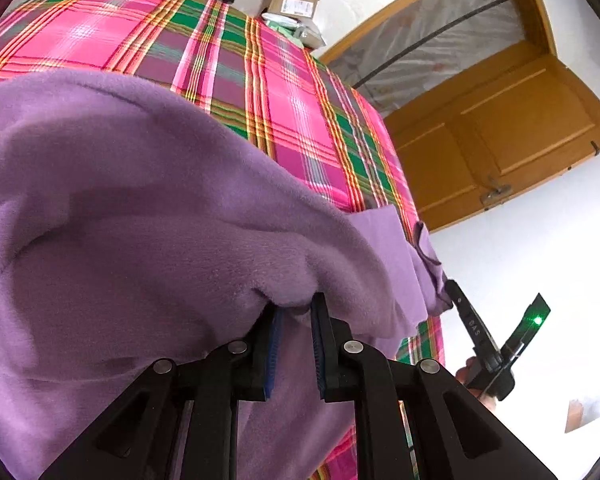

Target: Fold clothes

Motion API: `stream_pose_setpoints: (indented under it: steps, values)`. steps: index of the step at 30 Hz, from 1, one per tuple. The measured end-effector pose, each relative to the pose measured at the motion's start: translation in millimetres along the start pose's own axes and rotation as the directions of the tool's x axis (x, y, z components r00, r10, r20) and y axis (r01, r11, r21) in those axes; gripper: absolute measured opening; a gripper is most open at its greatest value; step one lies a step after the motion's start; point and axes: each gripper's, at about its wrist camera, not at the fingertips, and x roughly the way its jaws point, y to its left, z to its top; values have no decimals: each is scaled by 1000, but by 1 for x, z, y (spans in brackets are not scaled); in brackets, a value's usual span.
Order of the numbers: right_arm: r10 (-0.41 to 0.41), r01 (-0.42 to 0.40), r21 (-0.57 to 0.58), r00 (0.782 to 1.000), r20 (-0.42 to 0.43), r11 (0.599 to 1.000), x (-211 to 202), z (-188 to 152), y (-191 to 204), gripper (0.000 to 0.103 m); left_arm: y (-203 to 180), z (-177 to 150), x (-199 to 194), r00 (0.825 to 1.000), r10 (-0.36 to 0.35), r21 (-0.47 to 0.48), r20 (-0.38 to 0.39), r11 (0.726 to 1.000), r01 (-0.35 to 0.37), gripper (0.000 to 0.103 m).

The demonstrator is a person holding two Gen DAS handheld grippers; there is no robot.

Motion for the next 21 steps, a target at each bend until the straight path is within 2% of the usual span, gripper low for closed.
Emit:
stream_pose_setpoints:
  steps: [5, 8, 10, 12, 15, 17, 21]
  values:
    - [19, -18, -33, 999, 35, 999, -22, -4, 10, 8, -1, 5, 10, 1000, -1, 0, 0, 1000, 1, 15]
    - [76, -72, -73, 996, 48, 995, -34, -9, 22, 20, 0, 6, 11, 1000, -3, 0, 0, 1000, 3, 15]
    - [133, -127, -113, 990, 50, 986, -41, -14, 33, 33, 2, 7, 11, 1000, -4, -1, 2, 1000, 4, 15]
    - [234, -227, -166, 972, 26, 960, -45, -20, 49, 43, 2, 8, 10, 1000, -2, -1, 3, 1000, 2, 15]
    - [366, -373, -275, 927, -78, 886, -42, -29, 80, 47, 5, 12, 8, 1000, 2, -9, 13, 1000, -2, 15]
    - [359, -373, -356, 927, -107, 857, -38, -37, 101, 49, 5, 14, 5, 1000, 5, -4, 18, 1000, -5, 15]
    - [277, -316, -472, 949, -152, 823, -21, -47, 131, 50, 7, 18, 5, 1000, 9, 2, 18, 1000, -9, 15]
